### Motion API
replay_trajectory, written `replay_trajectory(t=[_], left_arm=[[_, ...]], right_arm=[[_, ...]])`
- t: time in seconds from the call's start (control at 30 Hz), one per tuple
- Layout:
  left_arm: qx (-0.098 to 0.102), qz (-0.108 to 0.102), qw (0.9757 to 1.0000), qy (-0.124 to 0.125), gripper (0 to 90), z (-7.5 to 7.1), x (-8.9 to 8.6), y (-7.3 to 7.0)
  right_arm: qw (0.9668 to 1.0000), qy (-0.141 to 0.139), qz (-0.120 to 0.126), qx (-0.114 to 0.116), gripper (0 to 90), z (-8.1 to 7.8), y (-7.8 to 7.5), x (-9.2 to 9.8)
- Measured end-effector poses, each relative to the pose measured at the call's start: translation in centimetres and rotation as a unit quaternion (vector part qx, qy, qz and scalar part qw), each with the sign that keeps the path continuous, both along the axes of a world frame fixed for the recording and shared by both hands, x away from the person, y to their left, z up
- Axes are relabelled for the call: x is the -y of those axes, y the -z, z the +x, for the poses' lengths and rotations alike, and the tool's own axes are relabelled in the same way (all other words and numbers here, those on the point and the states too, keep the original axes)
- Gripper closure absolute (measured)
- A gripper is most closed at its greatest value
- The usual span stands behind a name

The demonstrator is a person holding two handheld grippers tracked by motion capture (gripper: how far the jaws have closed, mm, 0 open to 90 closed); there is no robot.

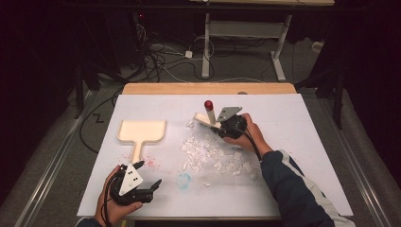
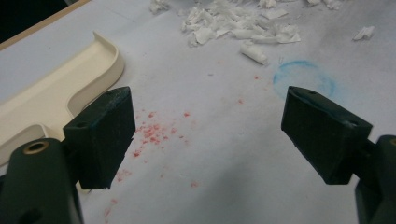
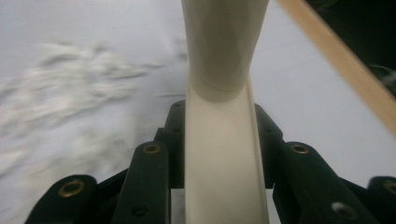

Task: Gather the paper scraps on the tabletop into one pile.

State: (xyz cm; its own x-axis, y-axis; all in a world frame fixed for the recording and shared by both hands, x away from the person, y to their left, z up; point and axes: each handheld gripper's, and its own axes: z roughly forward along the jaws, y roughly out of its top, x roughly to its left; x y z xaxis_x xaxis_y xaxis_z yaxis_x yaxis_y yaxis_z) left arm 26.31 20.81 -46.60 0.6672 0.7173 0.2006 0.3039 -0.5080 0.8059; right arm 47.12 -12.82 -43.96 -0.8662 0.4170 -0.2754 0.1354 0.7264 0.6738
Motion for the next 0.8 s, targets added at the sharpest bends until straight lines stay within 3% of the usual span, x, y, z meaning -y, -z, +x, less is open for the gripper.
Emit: replay_trajectory(t=[0.2,0.33,0.5,0.63,0.8], left_arm=[[0.001,-0.003,1.0000,0.004,16.9,-0.3,0.1,-0.1],[0.001,0.000,1.0000,0.003,16.9,-0.4,0.2,-0.2],[-0.001,0.000,1.0000,0.002,16.9,-0.5,0.2,-0.3],[-0.002,0.005,1.0000,0.004,17.0,-0.5,0.4,-0.3],[-0.005,0.008,1.0000,0.003,17.2,-0.4,0.5,-0.2]], right_arm=[[0.9964,-0.081,-0.025,0.003,67.3,-3.9,0.1,1.0],[0.9954,-0.093,-0.008,-0.017,68.0,-6.1,-0.9,2.3],[0.9946,-0.103,-0.008,-0.015,68.3,-8.5,-1.5,3.1],[0.9948,-0.101,-0.013,0.012,68.3,-8.8,-2.3,3.2],[0.9962,-0.083,-0.003,0.026,68.3,-7.8,-3.8,2.9]])
